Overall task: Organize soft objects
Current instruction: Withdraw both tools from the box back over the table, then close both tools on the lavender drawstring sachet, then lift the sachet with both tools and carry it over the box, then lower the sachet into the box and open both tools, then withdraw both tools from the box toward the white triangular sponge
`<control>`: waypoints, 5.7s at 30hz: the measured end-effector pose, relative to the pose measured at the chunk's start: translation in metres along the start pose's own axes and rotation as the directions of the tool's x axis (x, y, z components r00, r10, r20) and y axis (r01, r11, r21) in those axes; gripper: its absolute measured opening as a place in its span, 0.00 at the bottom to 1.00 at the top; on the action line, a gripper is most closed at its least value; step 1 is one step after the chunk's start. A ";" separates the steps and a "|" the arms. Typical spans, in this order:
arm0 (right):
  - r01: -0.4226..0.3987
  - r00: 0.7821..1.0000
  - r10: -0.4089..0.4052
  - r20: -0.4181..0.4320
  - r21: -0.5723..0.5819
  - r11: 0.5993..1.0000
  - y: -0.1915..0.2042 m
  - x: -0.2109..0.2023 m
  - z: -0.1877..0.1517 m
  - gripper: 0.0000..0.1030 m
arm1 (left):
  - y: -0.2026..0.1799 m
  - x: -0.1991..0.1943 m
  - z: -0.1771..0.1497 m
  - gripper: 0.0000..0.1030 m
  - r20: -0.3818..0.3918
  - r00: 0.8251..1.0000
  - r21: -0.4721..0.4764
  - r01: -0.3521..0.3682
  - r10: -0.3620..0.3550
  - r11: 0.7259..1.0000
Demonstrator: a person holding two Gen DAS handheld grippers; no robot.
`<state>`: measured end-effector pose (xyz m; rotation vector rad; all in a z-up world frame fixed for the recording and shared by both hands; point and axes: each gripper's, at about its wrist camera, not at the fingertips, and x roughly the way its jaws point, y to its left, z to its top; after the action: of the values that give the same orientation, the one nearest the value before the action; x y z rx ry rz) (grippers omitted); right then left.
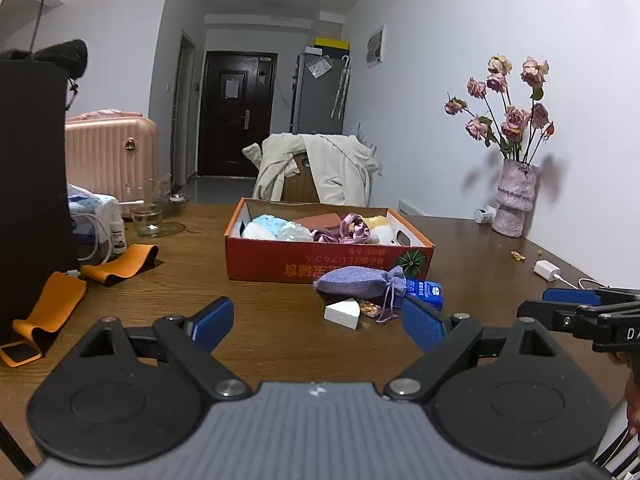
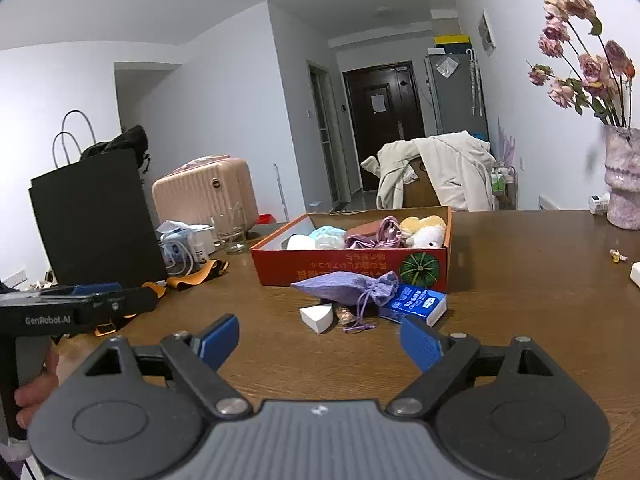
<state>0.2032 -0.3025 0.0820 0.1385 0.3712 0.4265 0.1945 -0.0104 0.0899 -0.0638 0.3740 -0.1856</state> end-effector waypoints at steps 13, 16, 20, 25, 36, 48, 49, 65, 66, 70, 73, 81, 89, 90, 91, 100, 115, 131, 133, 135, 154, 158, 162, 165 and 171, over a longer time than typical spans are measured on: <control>0.006 0.999 -0.001 -0.038 0.113 0.994 -0.056 0.125 0.027 0.80 | 0.015 0.158 0.033 0.65 -0.108 0.991 -0.148 0.062 -0.079 0.987; 0.032 0.999 -0.026 -0.047 0.136 0.990 -0.070 0.164 0.035 0.73 | 0.022 0.197 0.032 0.62 -0.159 0.978 -0.198 0.106 -0.139 0.974; 0.080 0.992 -0.068 -0.102 0.122 0.989 -0.080 0.214 0.036 0.55 | 0.028 0.236 0.018 0.56 -0.217 0.949 -0.277 0.162 -0.226 0.947; 0.088 0.986 -0.075 -0.147 0.081 0.993 -0.079 0.242 0.025 0.22 | 0.037 0.247 0.006 0.12 -0.227 0.937 -0.344 0.178 -0.265 0.922; 0.022 0.999 -0.020 -0.033 0.046 0.999 -0.053 0.188 0.045 0.15 | 0.026 0.170 0.035 0.08 -0.049 0.953 -0.229 0.282 -0.300 0.932; -0.050 0.995 0.056 -0.080 0.076 0.996 -0.001 0.070 -0.015 0.14 | 0.008 0.049 -0.028 0.08 -0.149 0.958 -0.200 0.212 -0.244 0.957; -0.050 0.995 0.057 -0.087 0.076 0.996 0.002 0.064 -0.020 0.14 | 0.007 0.042 -0.032 0.08 -0.154 0.959 -0.195 0.206 -0.237 0.959; -0.040 0.985 0.055 -0.161 0.092 0.995 0.021 0.041 -0.067 0.57 | 0.003 0.026 -0.081 0.10 -0.285 0.942 -0.130 0.146 -0.178 0.981; -0.027 0.984 0.041 -0.173 0.081 0.996 0.022 0.044 -0.069 0.57 | 0.003 0.025 -0.081 0.14 -0.284 0.942 -0.125 0.150 -0.180 0.981; -0.054 0.980 0.068 -0.189 0.082 0.995 0.025 0.049 -0.075 0.48 | 0.004 0.020 -0.075 0.67 -0.241 0.953 -0.130 0.154 -0.182 0.979; -0.048 0.981 0.063 -0.184 0.085 0.995 0.024 0.047 -0.080 0.40 | 0.005 0.027 -0.074 0.63 -0.259 0.947 -0.141 0.156 -0.188 0.978; -0.057 0.980 0.082 -0.182 0.136 0.989 0.015 0.041 -0.083 0.17 | 0.016 0.038 -0.076 0.08 -0.295 0.911 -0.218 0.228 -0.287 0.949; -0.073 0.990 0.083 -0.117 0.089 0.993 0.007 0.046 -0.040 0.17 | 0.015 0.054 -0.036 0.08 -0.225 0.919 -0.227 0.273 -0.323 0.935; -0.074 0.991 0.082 -0.110 0.078 0.994 0.005 0.049 -0.033 0.17 | 0.015 0.060 -0.029 0.08 -0.217 0.920 -0.220 0.279 -0.326 0.935; -0.074 0.992 0.080 -0.102 0.068 0.995 0.001 0.053 -0.024 0.17 | 0.013 0.066 -0.021 0.08 -0.210 0.922 -0.208 0.284 -0.326 0.936; -0.094 0.994 0.092 -0.059 -0.031 0.995 -0.044 0.132 0.082 0.17 | 0.009 0.166 0.073 0.08 -0.140 0.940 -0.139 0.292 -0.311 0.946; -0.109 0.929 0.104 -0.354 0.006 0.994 -0.105 0.347 0.111 0.17 | 0.050 0.311 0.085 0.32 -0.299 0.932 -0.118 0.175 -0.203 0.977; -0.013 0.981 0.002 -0.195 -0.056 0.998 -0.087 0.251 0.147 0.67 | 0.047 0.229 0.115 0.63 -0.168 0.977 -0.045 0.127 -0.133 0.991; 0.000 0.989 -0.011 -0.144 -0.072 0.997 -0.080 0.220 0.155 0.70 | 0.042 0.202 0.120 0.66 -0.126 0.984 -0.016 0.123 -0.124 0.992; 0.010 0.995 -0.019 -0.093 -0.093 0.996 -0.072 0.187 0.159 0.77 | 0.038 0.175 0.123 0.76 -0.088 0.989 0.006 0.123 -0.122 0.992; 0.039 0.996 -0.027 0.090 -0.134 0.990 0.010 -0.029 0.039 0.89 | 0.002 -0.032 0.017 0.97 0.084 0.994 0.044 0.070 -0.073 0.997; 0.001 0.998 0.004 0.062 -0.072 0.997 0.018 -0.045 0.001 0.89 | -0.004 -0.045 -0.002 0.97 0.054 0.995 0.050 0.076 -0.079 0.996; -0.006 0.999 0.008 0.038 -0.055 0.998 0.019 -0.050 -0.015 0.89 | -0.005 -0.044 -0.011 0.97 0.027 0.997 0.060 0.066 -0.067 0.996; -0.003 1.000 0.004 0.022 -0.041 0.999 0.019 -0.046 -0.020 0.89 | -0.006 -0.037 -0.012 0.97 0.015 0.998 0.050 0.065 -0.066 0.997; 0.010 1.000 -0.010 -0.006 -0.034 0.999 0.013 -0.033 -0.024 0.89 | -0.010 -0.017 -0.012 0.97 -0.017 0.998 0.068 0.061 -0.060 0.996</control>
<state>0.1612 -0.3036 0.0733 0.1024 0.3707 0.4233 0.1726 -0.0173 0.0861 -0.0060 0.3809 -0.2592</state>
